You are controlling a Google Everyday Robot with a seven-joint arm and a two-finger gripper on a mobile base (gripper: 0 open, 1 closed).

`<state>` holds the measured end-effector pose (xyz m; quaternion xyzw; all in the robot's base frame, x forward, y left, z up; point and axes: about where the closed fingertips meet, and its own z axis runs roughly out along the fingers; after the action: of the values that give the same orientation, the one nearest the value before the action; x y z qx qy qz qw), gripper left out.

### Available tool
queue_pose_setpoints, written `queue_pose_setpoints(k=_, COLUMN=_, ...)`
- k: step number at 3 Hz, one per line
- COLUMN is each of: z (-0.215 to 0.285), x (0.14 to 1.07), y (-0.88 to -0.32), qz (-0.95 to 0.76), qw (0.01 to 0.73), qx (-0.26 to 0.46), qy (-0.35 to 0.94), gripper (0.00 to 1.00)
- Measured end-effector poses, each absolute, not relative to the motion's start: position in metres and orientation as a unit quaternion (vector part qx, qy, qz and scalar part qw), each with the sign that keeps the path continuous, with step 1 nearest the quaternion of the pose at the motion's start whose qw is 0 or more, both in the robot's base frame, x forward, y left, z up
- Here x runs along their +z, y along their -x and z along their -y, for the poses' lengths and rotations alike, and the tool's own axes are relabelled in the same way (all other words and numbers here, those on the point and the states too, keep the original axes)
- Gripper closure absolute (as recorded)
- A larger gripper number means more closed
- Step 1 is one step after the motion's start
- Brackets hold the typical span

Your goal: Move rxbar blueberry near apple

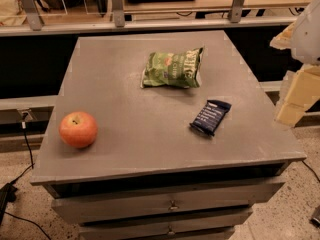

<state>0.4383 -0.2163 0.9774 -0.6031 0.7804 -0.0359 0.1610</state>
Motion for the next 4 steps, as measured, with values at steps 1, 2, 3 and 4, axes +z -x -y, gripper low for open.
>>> queue_pose_setpoints(k=1, z=0.216, x=0.977, y=-0.438, qz=-0.78, qw=0.161, qx=-0.036, qy=0.603, gripper=0.0)
queue_pose_setpoints(k=2, z=0.21, x=0.965, y=-0.453, qz=-0.756, qw=0.143, qx=-0.038, qy=0.638, gripper=0.0)
queue_pose_setpoints(k=3, z=0.195, x=0.937, y=-0.471, qz=-0.705, qw=0.115, qx=-0.02, qy=0.7, gripper=0.0)
queue_pose_setpoints(k=4, z=0.173, x=0.907, y=-0.491, qz=-0.649, qw=0.091, qx=-0.005, qy=0.755, gripper=0.0)
